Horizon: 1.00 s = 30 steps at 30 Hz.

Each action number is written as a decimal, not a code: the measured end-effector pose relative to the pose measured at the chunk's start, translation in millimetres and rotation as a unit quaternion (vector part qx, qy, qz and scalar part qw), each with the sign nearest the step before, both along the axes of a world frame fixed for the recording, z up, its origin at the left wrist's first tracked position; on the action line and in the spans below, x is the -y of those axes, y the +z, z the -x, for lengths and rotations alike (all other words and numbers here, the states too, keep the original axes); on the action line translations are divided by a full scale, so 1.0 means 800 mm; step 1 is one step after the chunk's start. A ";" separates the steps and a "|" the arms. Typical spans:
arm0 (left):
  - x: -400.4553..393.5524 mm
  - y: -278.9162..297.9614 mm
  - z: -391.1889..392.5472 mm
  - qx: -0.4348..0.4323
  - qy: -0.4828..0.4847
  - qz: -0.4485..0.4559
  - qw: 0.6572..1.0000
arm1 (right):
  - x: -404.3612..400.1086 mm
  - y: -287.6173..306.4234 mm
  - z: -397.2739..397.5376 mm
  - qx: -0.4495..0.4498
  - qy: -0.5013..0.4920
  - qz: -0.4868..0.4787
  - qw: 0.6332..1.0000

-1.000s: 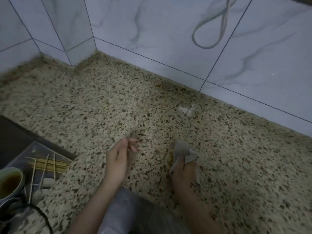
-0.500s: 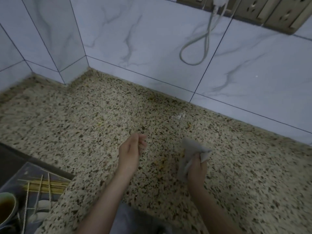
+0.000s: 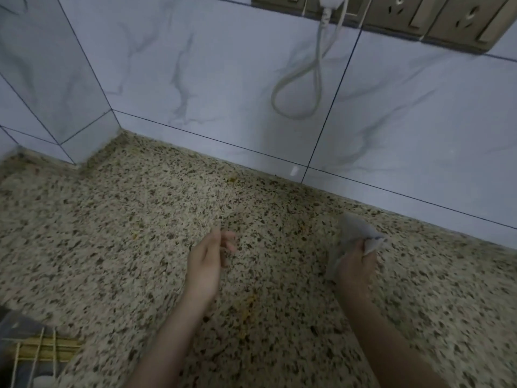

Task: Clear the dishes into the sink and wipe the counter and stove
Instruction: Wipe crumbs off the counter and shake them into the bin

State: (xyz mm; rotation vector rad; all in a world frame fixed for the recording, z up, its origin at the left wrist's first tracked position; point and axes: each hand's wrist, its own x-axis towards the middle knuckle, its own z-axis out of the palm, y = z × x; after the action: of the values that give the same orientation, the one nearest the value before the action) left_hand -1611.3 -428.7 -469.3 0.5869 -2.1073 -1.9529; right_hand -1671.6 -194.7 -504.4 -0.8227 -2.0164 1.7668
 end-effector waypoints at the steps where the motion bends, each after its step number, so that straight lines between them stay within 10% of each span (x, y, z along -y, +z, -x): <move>1: 0.001 -0.005 0.008 0.005 0.000 0.009 1.000 | -0.001 -0.003 0.011 -0.002 0.004 -0.005 1.000; 17: 0.055 -0.070 0.037 0.025 0.177 -0.032 0.983 | 0.063 -0.065 0.122 0.082 0.152 -0.055 0.983; 30: 0.094 -0.075 -0.018 0.041 0.223 -0.002 0.974 | 0.137 -0.055 0.097 0.123 0.426 -0.058 0.895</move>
State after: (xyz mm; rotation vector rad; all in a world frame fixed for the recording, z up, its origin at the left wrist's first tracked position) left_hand -1597.0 -504.2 -529.7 1.0525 -1.8110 -1.7020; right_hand -1749.6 -304.4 -548.1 -0.0840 -2.9092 1.9680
